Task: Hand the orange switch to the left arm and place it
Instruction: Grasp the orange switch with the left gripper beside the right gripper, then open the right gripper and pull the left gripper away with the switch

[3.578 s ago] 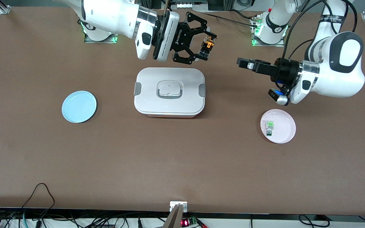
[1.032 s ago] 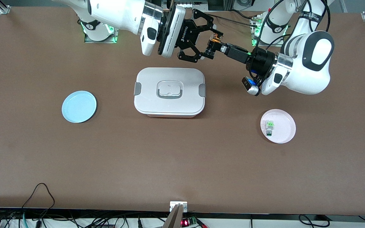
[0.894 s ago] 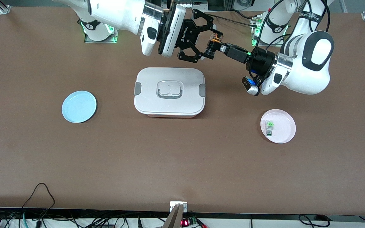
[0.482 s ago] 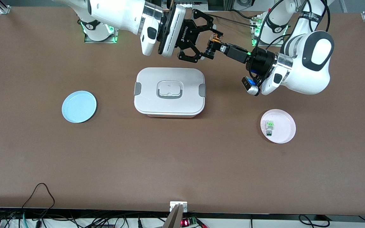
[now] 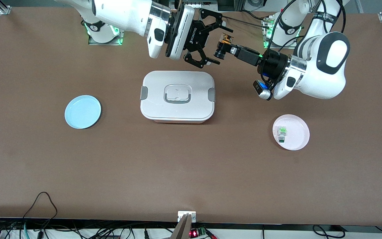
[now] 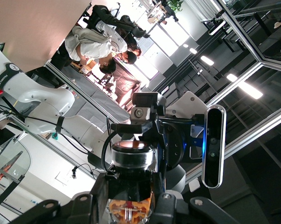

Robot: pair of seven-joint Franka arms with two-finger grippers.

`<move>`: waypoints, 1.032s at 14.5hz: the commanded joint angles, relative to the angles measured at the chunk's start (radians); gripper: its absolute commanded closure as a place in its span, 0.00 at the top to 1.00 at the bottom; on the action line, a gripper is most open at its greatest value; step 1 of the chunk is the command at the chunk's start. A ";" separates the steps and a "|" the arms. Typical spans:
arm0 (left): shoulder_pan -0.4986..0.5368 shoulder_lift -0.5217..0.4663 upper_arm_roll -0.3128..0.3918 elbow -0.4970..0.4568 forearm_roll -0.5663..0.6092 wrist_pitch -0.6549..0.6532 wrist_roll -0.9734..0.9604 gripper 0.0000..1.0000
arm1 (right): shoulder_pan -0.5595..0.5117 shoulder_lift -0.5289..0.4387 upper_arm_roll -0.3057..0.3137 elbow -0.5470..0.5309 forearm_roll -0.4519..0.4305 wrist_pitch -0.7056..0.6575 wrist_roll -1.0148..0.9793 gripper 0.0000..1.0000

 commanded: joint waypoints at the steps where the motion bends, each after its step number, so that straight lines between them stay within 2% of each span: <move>1: 0.011 -0.011 -0.004 0.001 -0.027 -0.007 0.003 0.27 | 0.005 0.007 0.001 0.014 0.019 0.003 0.006 1.00; 4: 0.018 -0.005 0.010 0.056 0.031 -0.007 0.000 0.28 | 0.004 0.007 0.001 0.014 0.021 0.003 0.008 1.00; 8: 0.081 0.047 0.010 0.182 0.230 -0.007 0.009 0.28 | -0.024 0.007 -0.007 0.012 0.016 -0.004 0.000 1.00; 10: 0.103 0.093 0.010 0.260 0.363 -0.005 0.011 0.28 | -0.051 0.007 -0.019 -0.004 0.017 -0.017 0.003 1.00; 13: 0.109 0.159 0.010 0.384 0.624 -0.004 0.011 0.29 | -0.119 0.019 -0.023 -0.060 0.013 -0.053 0.006 1.00; 15: 0.106 0.193 0.008 0.423 0.771 0.019 0.052 0.29 | -0.177 0.021 -0.033 -0.112 -0.057 -0.118 0.001 1.00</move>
